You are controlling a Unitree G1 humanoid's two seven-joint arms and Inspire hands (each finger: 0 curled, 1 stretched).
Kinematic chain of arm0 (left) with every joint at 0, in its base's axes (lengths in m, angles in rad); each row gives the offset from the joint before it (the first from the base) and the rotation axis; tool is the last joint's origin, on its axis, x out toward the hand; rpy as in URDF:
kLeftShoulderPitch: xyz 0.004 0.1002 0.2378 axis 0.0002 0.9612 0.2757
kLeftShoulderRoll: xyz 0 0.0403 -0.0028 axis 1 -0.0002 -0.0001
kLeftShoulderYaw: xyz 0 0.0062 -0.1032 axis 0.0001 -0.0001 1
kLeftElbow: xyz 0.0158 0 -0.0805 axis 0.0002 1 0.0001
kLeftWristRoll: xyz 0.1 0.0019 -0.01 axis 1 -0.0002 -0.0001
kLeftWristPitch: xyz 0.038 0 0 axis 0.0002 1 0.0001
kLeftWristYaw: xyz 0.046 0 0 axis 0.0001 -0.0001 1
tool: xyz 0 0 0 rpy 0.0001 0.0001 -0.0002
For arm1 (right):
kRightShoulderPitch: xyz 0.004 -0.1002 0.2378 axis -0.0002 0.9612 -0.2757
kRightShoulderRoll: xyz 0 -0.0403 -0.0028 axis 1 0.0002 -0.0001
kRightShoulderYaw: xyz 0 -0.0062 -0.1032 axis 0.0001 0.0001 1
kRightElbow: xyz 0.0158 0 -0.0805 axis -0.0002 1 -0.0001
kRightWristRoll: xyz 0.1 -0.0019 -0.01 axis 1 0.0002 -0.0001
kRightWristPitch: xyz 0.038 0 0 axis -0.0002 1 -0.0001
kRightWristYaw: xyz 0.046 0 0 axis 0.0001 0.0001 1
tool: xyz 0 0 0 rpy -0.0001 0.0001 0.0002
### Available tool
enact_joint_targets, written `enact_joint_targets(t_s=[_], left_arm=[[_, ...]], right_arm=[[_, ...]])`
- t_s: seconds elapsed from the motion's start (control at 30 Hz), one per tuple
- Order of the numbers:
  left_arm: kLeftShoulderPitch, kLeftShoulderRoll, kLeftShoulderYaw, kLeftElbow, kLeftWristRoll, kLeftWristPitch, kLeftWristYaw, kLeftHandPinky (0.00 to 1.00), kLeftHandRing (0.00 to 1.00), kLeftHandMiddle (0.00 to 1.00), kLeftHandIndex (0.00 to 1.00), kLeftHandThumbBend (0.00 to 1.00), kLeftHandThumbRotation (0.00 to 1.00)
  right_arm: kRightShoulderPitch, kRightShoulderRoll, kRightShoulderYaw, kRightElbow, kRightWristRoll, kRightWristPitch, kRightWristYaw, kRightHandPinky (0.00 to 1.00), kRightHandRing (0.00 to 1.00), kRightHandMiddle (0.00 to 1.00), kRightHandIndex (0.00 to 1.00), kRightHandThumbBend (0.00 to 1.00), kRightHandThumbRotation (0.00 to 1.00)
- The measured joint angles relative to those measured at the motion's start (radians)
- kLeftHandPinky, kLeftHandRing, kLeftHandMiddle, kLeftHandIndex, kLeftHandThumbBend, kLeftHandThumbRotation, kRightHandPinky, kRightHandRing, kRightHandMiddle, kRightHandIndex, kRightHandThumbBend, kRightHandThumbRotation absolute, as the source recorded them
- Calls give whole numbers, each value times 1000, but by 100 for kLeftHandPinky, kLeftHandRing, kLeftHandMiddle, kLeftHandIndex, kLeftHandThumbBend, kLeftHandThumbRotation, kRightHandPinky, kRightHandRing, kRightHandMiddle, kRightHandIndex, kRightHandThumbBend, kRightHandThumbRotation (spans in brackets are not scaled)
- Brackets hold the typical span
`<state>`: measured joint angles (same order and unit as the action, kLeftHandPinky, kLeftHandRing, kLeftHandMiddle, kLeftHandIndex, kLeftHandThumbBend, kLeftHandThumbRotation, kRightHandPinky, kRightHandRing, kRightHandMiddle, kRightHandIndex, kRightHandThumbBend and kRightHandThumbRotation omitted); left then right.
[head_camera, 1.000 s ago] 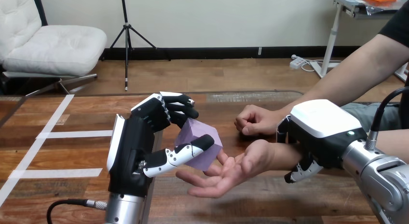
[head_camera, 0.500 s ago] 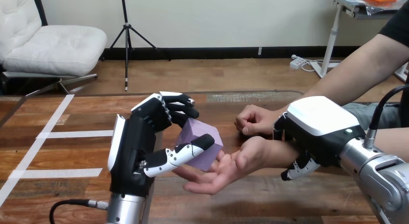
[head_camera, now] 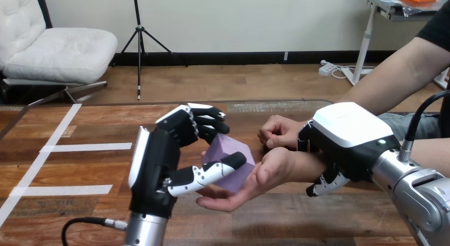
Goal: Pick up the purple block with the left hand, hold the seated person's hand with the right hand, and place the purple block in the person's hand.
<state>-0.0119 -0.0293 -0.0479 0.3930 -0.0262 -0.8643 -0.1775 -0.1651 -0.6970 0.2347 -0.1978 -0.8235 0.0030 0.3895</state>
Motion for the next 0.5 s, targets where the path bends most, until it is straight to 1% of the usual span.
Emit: enact_joint_targets(t_s=[0.27, 0.4, 0.5], left_arm=[[1, -11, -21, 3, 5, 0, 0, 39, 45, 51, 55, 75, 4], [1, -15, -26, 3, 20, 0, 1, 40, 45, 52, 55, 75, 5], [2, -16, -32, 3, 19, 0, -2, 40, 45, 52, 55, 75, 5]], right_arm=[[0, 1, 0, -11, 1, 0, 0, 36, 42, 47, 48, 76, 0], [0, 1, 0, -19, -1, 2, 3, 34, 40, 46, 49, 77, 0], [0, 1, 0, -24, 1, -1, 3, 33, 39, 46, 48, 78, 0]])
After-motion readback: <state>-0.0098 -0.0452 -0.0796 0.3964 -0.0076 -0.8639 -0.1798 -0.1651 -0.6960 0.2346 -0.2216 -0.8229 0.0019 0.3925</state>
